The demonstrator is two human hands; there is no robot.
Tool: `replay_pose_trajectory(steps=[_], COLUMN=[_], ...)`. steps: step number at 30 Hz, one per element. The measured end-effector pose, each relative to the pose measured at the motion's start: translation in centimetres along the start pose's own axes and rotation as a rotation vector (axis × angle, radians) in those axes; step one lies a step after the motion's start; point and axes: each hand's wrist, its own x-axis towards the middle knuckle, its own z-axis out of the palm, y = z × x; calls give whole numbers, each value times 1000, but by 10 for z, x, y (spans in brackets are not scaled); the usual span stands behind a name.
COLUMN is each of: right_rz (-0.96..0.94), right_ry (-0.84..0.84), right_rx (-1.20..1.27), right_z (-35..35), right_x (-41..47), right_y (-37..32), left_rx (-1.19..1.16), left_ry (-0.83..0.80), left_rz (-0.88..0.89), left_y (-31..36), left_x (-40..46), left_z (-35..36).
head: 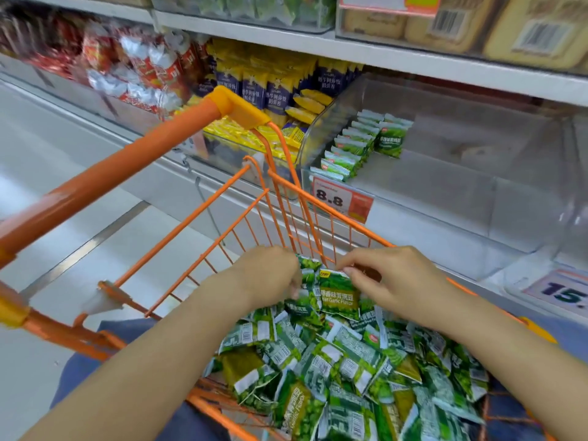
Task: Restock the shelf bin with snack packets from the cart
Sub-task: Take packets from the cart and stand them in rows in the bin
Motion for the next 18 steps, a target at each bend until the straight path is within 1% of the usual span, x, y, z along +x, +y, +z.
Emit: replay_pose_trajectory(steps=[2, 5, 7, 9, 10, 13, 16, 18], right_rz=[40, 134, 159, 195, 217, 277, 327, 373], right_ry=[0, -53, -124, -160, -143, -35, 80, 123], right_rx=[46, 195, 318, 421, 484, 662, 734, 794], right_z=[-3, -9, -12, -11, -11, -11, -23, -35], right_x=[2, 3, 3, 3, 3, 2, 8, 13], right_y=[-2, -7, -9, -11, -11, -12, -10, -7], left_rx=[-140, -555, -777, -847, -856, -839, -870, -881], left_ry=[97, 284, 343, 379, 398, 489, 573, 667], left_rz=[10, 22, 47, 62, 61, 65, 75, 78], left_y=[3, 7, 12, 21, 25, 32, 36, 38], left_x=[-3, -14, -22, -26, -26, -20, -8, 6], left_z=[-7, -26, -40, -50, -52, -63, -72, -76])
